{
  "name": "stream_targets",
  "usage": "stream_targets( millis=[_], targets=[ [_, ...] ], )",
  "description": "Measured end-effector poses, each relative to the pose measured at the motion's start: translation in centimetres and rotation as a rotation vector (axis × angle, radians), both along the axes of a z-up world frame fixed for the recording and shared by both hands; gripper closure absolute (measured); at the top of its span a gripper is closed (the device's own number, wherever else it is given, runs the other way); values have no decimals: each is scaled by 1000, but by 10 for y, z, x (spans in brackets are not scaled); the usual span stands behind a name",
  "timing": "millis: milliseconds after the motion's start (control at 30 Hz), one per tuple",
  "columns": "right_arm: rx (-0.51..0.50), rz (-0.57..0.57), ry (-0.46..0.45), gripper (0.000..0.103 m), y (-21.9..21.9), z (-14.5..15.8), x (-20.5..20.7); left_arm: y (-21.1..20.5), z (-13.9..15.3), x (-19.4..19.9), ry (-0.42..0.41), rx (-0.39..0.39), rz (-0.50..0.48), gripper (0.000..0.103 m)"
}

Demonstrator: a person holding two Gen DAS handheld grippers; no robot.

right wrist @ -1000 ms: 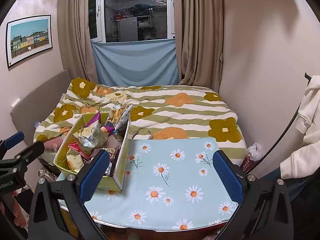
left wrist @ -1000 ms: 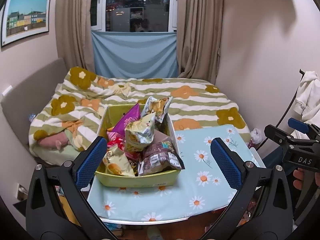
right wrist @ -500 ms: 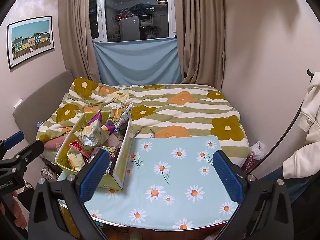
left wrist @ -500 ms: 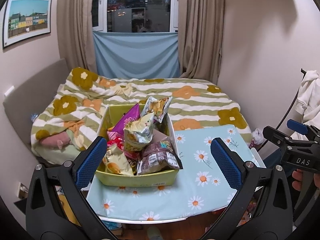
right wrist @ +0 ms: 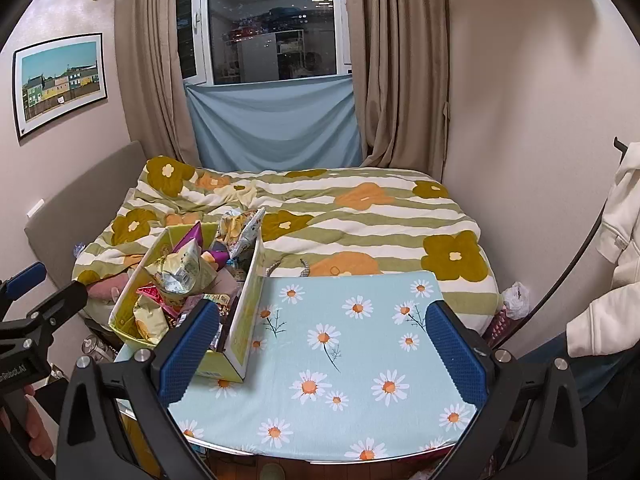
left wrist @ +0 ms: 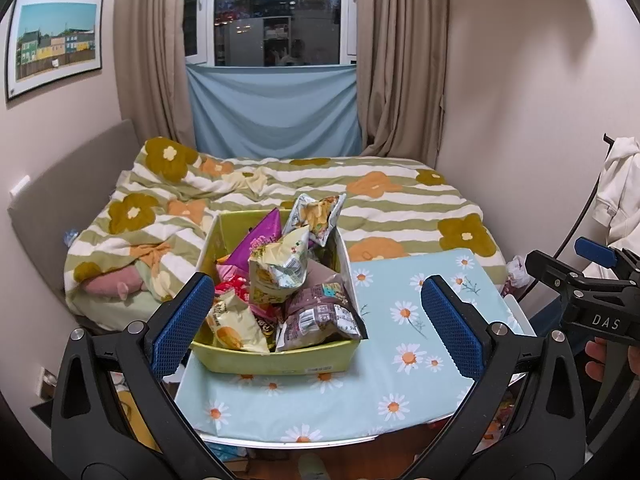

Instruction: Organize snacks

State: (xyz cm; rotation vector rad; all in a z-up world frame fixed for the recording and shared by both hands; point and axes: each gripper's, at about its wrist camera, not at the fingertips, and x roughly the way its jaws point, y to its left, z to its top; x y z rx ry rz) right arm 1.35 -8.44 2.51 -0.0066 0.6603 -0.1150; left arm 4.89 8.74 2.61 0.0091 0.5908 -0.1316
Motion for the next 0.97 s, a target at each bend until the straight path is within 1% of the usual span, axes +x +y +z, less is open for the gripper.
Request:
stream_targets(
  millis=[500,667,833,967],
  targets=[
    [-1,0,1,0,-3,0,1,5,2,-3,0,-2,9,0],
    [-1,1,3,0,-3,0,1,8,4,-9,-7,-6,27,0],
    [1,2,4,0,-4,0,1,8,5,-13,-10,5,39,0],
    [3,3,6,0,-4,-6,-4,10,5,-17,-20,9,55,0]
  ],
)
